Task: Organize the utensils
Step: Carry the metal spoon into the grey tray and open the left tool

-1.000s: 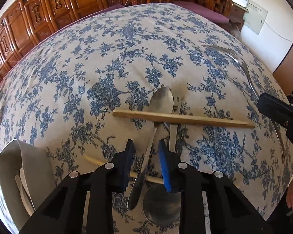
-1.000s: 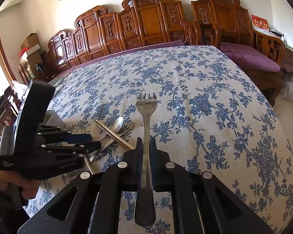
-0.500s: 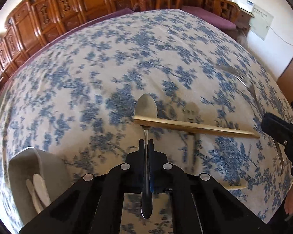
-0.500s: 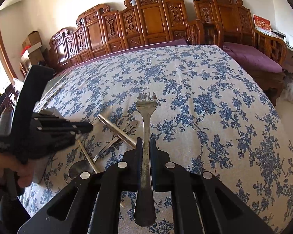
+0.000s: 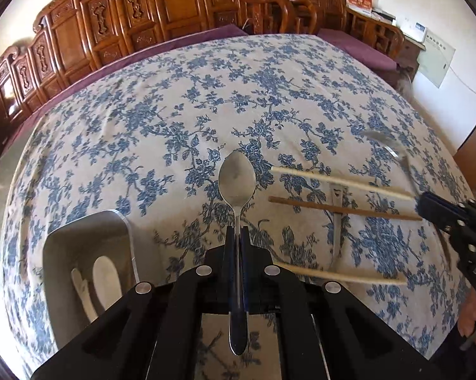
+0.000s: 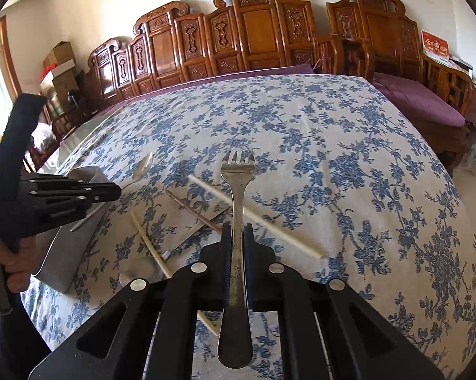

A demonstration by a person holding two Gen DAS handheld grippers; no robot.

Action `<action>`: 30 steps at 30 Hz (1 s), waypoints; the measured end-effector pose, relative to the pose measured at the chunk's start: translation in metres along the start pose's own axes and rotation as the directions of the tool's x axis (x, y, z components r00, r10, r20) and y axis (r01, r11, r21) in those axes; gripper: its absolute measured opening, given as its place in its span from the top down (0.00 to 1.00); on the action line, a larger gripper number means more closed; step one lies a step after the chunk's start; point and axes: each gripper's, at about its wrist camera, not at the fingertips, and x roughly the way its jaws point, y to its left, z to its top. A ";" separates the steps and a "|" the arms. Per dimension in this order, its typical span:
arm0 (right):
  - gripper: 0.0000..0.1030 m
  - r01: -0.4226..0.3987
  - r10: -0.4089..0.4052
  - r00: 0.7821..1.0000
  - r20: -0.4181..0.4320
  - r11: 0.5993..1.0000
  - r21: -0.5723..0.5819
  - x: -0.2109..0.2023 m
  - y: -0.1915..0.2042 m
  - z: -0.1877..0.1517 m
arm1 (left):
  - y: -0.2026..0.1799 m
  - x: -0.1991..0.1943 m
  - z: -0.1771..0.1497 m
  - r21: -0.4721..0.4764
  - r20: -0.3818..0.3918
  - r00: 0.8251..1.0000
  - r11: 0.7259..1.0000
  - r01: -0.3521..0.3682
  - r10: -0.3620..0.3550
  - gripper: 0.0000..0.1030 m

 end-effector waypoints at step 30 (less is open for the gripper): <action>0.91 -0.071 0.061 0.996 -0.069 0.986 -0.152 0.018 0.082 -0.016 | 0.064 -0.074 -0.067 -0.076 0.062 0.997 0.996 -0.050 0.055 0.97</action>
